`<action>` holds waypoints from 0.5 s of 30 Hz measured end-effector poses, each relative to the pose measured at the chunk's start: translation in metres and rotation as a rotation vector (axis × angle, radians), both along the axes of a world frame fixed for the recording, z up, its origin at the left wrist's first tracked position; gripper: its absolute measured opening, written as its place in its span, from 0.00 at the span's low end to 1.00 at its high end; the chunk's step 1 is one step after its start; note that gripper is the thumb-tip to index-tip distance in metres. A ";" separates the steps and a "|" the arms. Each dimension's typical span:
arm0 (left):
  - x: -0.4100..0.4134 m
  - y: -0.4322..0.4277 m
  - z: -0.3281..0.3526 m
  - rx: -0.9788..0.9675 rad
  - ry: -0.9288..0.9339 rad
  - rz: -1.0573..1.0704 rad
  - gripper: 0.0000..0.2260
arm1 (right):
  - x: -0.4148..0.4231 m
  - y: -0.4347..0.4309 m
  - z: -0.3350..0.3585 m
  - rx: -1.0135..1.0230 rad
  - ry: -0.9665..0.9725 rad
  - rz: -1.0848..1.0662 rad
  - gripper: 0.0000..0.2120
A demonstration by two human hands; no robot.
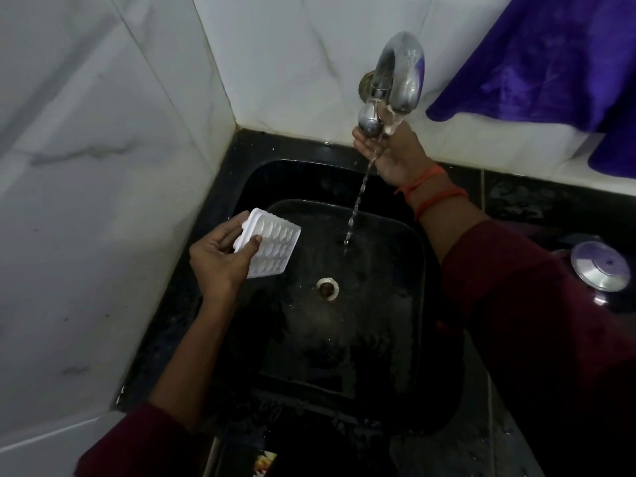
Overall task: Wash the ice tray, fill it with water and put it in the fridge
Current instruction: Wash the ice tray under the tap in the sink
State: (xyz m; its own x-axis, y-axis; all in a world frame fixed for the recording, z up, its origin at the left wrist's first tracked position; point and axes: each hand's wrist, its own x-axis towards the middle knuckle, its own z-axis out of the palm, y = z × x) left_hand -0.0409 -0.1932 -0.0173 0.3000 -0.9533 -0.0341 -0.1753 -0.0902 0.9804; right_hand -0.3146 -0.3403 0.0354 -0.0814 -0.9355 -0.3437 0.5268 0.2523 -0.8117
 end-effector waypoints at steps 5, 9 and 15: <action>0.001 0.000 0.002 0.000 0.007 -0.009 0.19 | -0.003 0.005 -0.002 -0.001 0.002 0.025 0.07; 0.001 0.002 0.007 -0.014 0.007 -0.028 0.18 | -0.005 0.011 -0.014 0.047 0.003 0.049 0.27; 0.004 0.006 0.013 -0.096 -0.047 -0.075 0.16 | -0.007 0.047 -0.051 0.201 0.098 -0.022 0.21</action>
State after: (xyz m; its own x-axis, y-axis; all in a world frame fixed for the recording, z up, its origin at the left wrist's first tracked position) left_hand -0.0370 -0.1869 -0.0039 0.2268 -0.9714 0.0705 -0.2237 0.0185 0.9745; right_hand -0.3215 -0.2936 -0.0160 -0.1433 -0.8468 -0.5123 0.4555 0.4031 -0.7937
